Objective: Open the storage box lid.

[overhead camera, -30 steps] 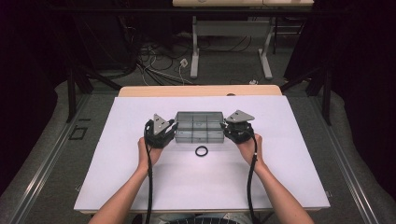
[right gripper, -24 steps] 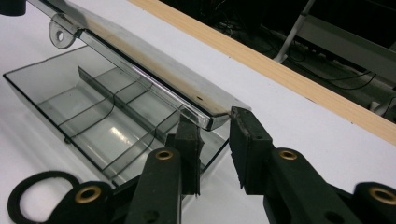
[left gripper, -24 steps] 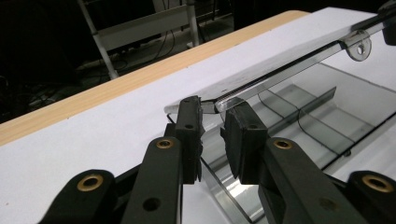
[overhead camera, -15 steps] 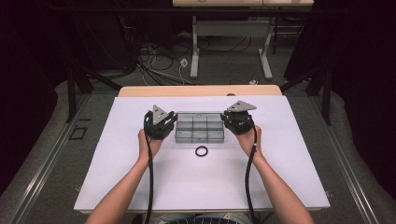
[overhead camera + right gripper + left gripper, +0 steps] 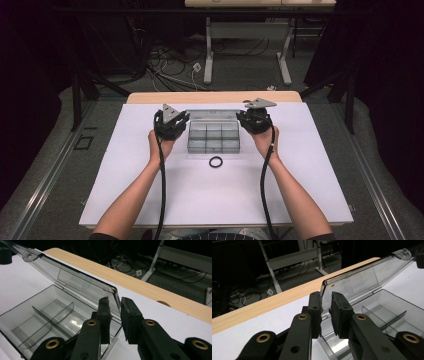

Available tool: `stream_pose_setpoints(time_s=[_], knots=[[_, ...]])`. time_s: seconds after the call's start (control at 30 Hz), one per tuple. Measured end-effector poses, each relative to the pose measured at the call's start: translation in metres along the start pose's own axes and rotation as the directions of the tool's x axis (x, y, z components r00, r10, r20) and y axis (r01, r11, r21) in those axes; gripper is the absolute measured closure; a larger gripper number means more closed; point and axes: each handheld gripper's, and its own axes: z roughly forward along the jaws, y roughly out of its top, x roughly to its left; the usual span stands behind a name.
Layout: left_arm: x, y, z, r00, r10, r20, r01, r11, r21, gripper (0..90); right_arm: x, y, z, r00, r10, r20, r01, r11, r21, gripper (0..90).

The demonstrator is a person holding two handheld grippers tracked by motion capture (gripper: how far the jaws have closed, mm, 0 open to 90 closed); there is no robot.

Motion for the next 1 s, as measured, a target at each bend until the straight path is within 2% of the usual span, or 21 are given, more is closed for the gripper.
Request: stream_pose_setpoints(time_s=[0.3, 0.47, 0.63, 1.0], knots=[[0.009, 0.000, 0.007, 0.9996, -0.024, -0.016, 0.025, 0.9995, 0.020, 78.2, -0.005, 0.001, 0.009, 0.9992, 0.039, -0.002, -0.039, 0.999, 0.014, 78.6], [0.009, -0.001, 0.012, 0.9996, -0.026, -0.012, 0.026, 0.9997, 0.006, 78.1, -0.009, 0.003, 0.014, 0.9976, 0.069, -0.001, -0.069, 0.998, 0.011, 78.6], [0.008, 0.002, 0.017, 0.9998, -0.020, -0.010, 0.020, 0.9997, 0.016, 77.9, -0.011, 0.001, 0.020, 0.9971, 0.076, 0.001, -0.076, 0.997, 0.020, 78.5], [0.011, 0.009, 0.027, 0.9993, -0.008, -0.036, 0.009, 0.9994, 0.034, 77.8, -0.013, -0.002, 0.028, 0.9965, 0.083, 0.010, -0.084, 0.996, 0.035, 78.5]])
